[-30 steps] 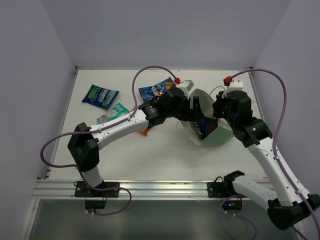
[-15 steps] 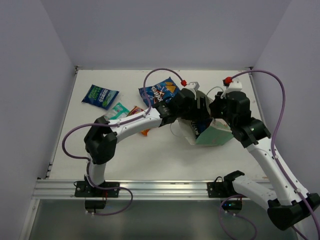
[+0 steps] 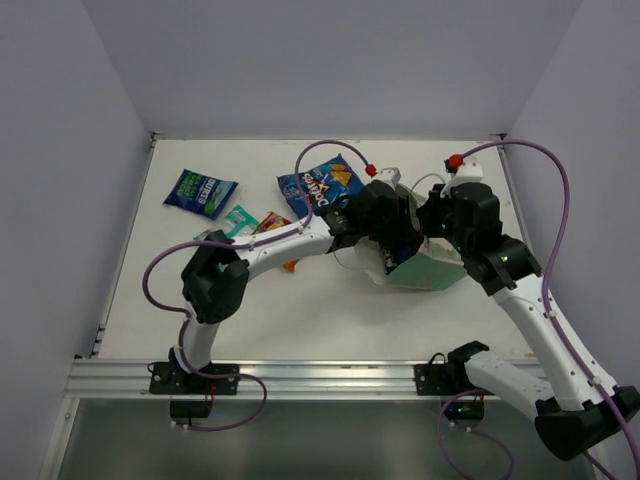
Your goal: Take the snacks out of the paper bag
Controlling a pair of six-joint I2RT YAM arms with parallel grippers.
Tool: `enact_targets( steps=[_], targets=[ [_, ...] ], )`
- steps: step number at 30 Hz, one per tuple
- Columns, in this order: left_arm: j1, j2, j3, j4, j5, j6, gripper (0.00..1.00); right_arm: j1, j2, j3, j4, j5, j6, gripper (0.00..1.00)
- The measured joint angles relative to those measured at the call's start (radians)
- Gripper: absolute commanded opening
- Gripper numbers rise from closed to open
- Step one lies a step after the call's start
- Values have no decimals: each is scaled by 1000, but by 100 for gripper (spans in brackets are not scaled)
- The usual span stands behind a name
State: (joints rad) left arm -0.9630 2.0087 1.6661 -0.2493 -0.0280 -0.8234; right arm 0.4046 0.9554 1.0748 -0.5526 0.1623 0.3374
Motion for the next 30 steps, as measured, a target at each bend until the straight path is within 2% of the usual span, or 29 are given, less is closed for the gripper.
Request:
enact_targets(
  steps=[1, 2, 3, 4, 5, 11, 16, 24, 30],
  targets=[
    [0, 5, 1, 4, 2, -4, 46, 0, 0, 0, 0, -2, 0, 0],
    [0, 9, 1, 8, 3, -9, 24, 0, 0, 0, 0, -3, 1, 0],
    [0, 14, 1, 11, 5, -16, 13, 0, 0, 0, 0, -5, 3, 0],
    [0, 20, 1, 16, 8, -14, 2, 0, 0, 0, 0, -6, 3, 0],
    [0, 24, 1, 18, 9, -15, 0, 0, 0, -1, 0, -6, 3, 0],
    [4, -2, 0, -10, 5, 10, 0, 0, -3, -14, 16, 13, 3, 0],
    [34, -168, -10, -94, -3, 85, 0, -7, -3, -18, 23, 70, 2, 0],
    [209, -547, 2, -218, -68, 224, 0, -38, -3, -30, 23, 153, -1, 0],
    [305, -629, 14, -319, -137, 313, 0, -55, -3, -31, 21, 190, -11, 0]
  ],
)
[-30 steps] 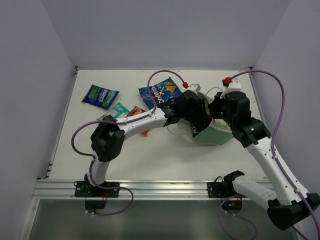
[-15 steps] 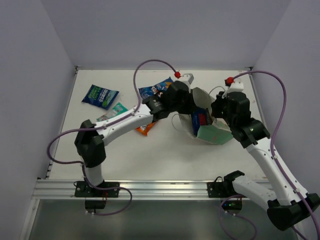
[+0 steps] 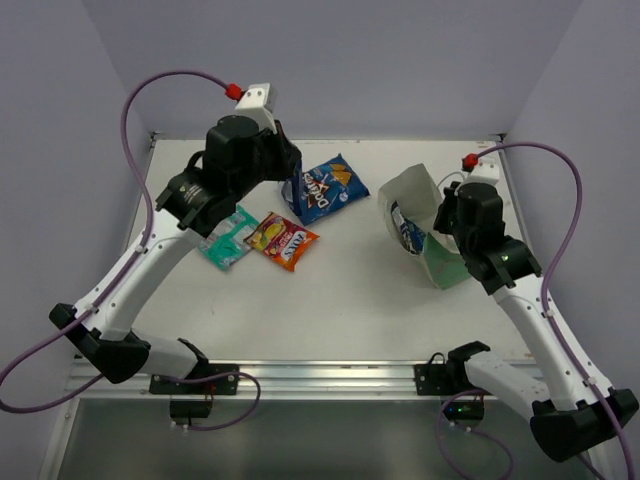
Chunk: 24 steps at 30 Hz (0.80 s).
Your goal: Take the snacks out of the paper bag
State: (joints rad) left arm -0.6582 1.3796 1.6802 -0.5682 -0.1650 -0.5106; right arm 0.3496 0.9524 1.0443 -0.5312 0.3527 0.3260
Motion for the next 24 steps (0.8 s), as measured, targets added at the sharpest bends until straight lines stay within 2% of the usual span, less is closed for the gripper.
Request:
enact_targets(
  steps=[4, 7, 10, 15, 16, 18, 19, 22, 24],
  targets=[
    [0, 12, -55, -44, 4, 27, 0, -10, 0, 0, 0, 5, -8, 0],
    [1, 24, -134, -40, 73, 24, 0, -13, 0, 0, -1, 5, -14, 0],
    [-13, 60, -208, 0, 169, 1, 0, -15, 0, 0, 0, 5, -24, 0],
    [-98, 146, -279, 128, 294, -69, 2, -21, 0, 1, -1, 5, -32, 0],
    [-116, 151, -314, 170, 320, -88, 25, -21, 0, 1, -1, 4, -32, 0],
    [-135, 152, -402, 234, 357, -127, 53, -23, 0, 3, -2, -2, -32, 0],
    [-137, 151, -452, 265, 360, -143, 72, -23, 0, 5, -4, -4, -33, 0],
    [-122, 139, -598, 287, 330, -186, 85, -23, 0, 6, -5, -24, -39, 0],
    [-108, 132, -637, 244, 295, -196, 85, -23, 0, 8, -6, -37, -44, 0]
  ],
)
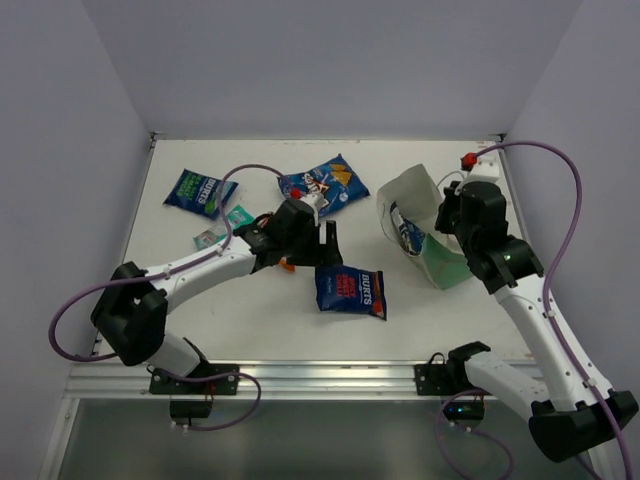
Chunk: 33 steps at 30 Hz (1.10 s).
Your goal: Take the snacks out of the paper bag
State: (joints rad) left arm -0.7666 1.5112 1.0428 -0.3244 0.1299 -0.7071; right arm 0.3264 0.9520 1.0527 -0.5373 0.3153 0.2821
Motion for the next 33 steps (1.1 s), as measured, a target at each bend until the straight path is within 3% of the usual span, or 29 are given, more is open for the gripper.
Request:
enact_targets(
  steps=[4, 10, 14, 19, 25, 33],
  targets=[
    [13, -52, 47, -59, -94, 6, 85, 0, -6, 2, -1, -37, -10, 0],
    [12, -53, 387, -78, -163, 21, 84, 0, -16, 2, -1, -93, -13, 0],
    [-13, 39, 623, -72, -165, 20, 83, 0, -18, 2, -1, -107, -11, 0],
    [-91, 202, 791, -94, -165, 19, 81, 0, -19, 0, 3, -135, 0, 0],
    [-172, 357, 824, -156, -160, 0, 80, 0, -38, -28, 26, -157, 22, 0],
    [-185, 373, 739, -206, -182, -66, 75, 0, -39, -29, 29, -166, 47, 0]
  ],
)
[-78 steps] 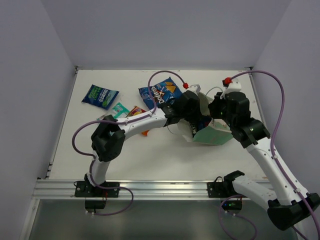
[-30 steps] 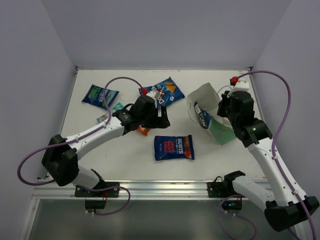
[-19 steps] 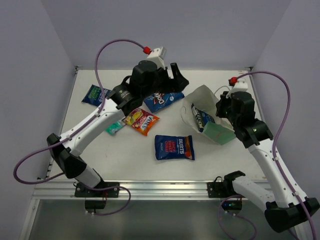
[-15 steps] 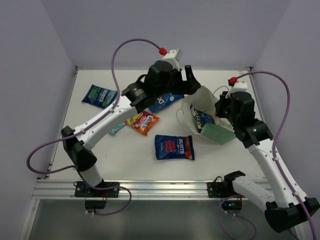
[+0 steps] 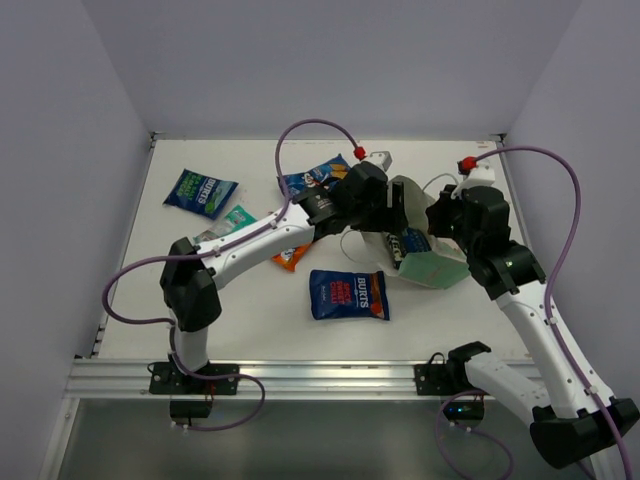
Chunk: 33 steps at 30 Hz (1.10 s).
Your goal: Take the snacks out of the paper bag
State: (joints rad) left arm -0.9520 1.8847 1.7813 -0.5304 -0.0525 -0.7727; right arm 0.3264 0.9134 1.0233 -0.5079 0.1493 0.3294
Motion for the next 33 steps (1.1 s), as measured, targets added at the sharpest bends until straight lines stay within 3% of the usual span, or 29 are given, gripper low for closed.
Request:
enact_targets(
  steps=[7, 14, 16, 20, 21, 23, 33],
  targets=[
    [-5, 32, -11, -17, -38, -64, 74, 0, 0, -1, 0, -11, 37, 0],
    [-6, 179, 51, -31, -68, -102, 66, 0, -6, -14, 0, -20, 72, 0],
    [-6, 215, 76, -37, -82, -110, 58, 0, -6, -20, 0, -24, 76, 0],
    [-6, 262, 120, -46, -106, -127, 26, 0, -6, -30, 3, -37, 85, 0],
    [-6, 267, 124, -47, -112, -130, 13, 0, -6, -31, 6, -38, 88, 0],
    [-6, 270, 125, -48, -121, -137, 0, 0, -6, -34, 9, -38, 92, 0],
    [-6, 243, 125, -44, -139, -115, 0, 0, -17, -56, 27, -4, 109, 0]
  ],
)
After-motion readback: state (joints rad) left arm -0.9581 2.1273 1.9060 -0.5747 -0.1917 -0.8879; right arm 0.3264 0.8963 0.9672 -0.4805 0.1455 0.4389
